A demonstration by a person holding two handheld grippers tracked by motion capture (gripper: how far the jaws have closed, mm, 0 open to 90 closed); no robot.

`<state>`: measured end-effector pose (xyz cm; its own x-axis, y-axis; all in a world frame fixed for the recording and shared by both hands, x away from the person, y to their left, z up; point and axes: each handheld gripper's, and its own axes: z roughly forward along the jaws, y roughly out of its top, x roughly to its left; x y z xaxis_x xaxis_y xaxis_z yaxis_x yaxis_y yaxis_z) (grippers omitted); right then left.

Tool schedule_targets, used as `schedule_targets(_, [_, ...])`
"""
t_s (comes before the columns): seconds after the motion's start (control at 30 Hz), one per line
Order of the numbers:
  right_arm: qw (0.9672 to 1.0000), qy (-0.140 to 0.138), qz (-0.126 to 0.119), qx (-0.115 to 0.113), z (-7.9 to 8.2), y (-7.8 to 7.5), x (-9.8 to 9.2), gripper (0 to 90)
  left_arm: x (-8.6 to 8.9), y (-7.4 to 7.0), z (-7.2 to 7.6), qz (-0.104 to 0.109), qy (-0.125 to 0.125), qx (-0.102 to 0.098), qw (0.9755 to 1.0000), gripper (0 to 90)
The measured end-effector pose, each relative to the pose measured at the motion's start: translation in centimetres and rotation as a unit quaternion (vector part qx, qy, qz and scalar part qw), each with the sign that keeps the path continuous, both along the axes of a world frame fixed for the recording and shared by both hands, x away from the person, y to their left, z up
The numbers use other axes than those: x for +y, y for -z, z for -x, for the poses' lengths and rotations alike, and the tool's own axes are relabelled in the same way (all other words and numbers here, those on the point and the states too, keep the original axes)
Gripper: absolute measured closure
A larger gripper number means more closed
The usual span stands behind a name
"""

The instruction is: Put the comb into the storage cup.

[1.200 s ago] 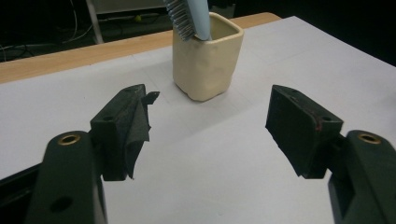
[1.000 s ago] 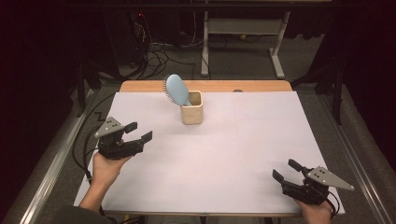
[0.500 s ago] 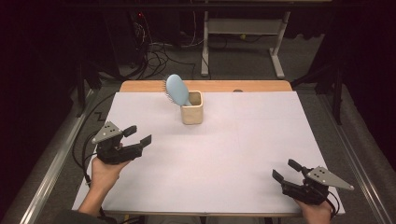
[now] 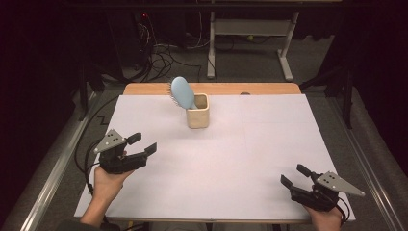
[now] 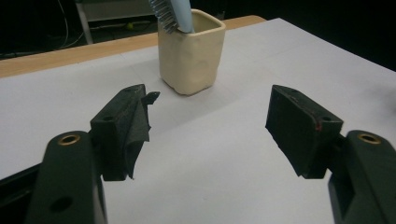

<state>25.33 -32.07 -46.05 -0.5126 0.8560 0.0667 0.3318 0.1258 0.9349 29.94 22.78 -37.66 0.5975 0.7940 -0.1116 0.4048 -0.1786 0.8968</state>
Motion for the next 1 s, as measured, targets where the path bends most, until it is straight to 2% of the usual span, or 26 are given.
schedule_targets(0.17, [1.0000,0.000,0.000,0.001,0.0,0.0,0.0,25.5,-0.1,0.1,0.3,-0.007,0.005,-0.001,1.0000,30.5])
schedule_targets(1.0, [1.0000,0.000,0.001,0.001,0.0,0.0,0.0,25.6,0.5,1.6,1.5,-0.005,0.004,0.009,0.9999,29.9])
